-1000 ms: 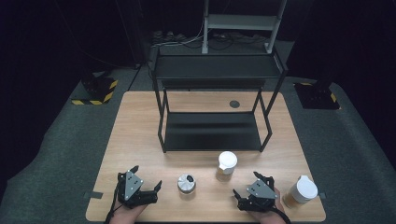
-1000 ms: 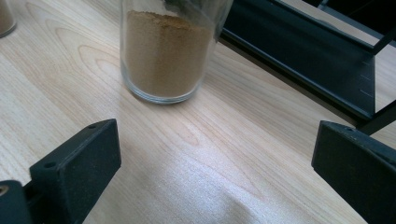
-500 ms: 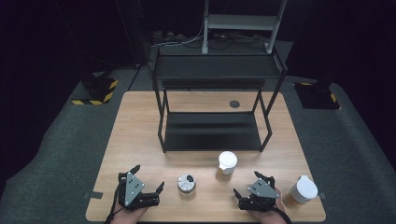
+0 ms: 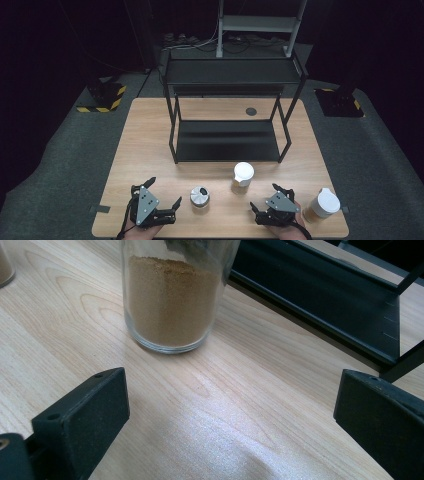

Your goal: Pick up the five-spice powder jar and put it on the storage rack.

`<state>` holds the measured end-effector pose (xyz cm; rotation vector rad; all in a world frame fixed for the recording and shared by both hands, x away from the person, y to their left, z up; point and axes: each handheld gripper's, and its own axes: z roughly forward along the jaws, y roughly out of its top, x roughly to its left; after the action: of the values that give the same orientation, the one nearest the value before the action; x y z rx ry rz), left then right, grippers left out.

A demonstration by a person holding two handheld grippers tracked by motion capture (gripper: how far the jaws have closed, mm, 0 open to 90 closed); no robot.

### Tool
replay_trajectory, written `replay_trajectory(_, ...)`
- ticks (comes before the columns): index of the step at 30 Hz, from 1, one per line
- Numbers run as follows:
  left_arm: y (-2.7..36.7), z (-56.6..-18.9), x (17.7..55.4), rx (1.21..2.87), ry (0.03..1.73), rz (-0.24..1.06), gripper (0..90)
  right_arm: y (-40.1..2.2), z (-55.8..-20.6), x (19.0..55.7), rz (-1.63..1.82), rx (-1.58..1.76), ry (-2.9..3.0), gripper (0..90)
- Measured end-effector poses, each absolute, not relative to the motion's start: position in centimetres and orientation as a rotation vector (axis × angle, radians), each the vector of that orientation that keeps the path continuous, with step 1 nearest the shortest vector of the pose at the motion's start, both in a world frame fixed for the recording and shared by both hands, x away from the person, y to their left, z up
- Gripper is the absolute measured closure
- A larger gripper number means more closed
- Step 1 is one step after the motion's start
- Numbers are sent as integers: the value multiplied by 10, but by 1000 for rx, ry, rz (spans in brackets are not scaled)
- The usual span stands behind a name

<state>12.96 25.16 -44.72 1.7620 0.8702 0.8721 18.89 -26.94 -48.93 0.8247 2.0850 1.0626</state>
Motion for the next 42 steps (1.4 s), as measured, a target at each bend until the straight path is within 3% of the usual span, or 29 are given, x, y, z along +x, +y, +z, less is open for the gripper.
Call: replay_trajectory(42, 215, -457, 138, 1767, 779, 685, 5, -270, -489, 189, 1063, 820, 2087, 6)
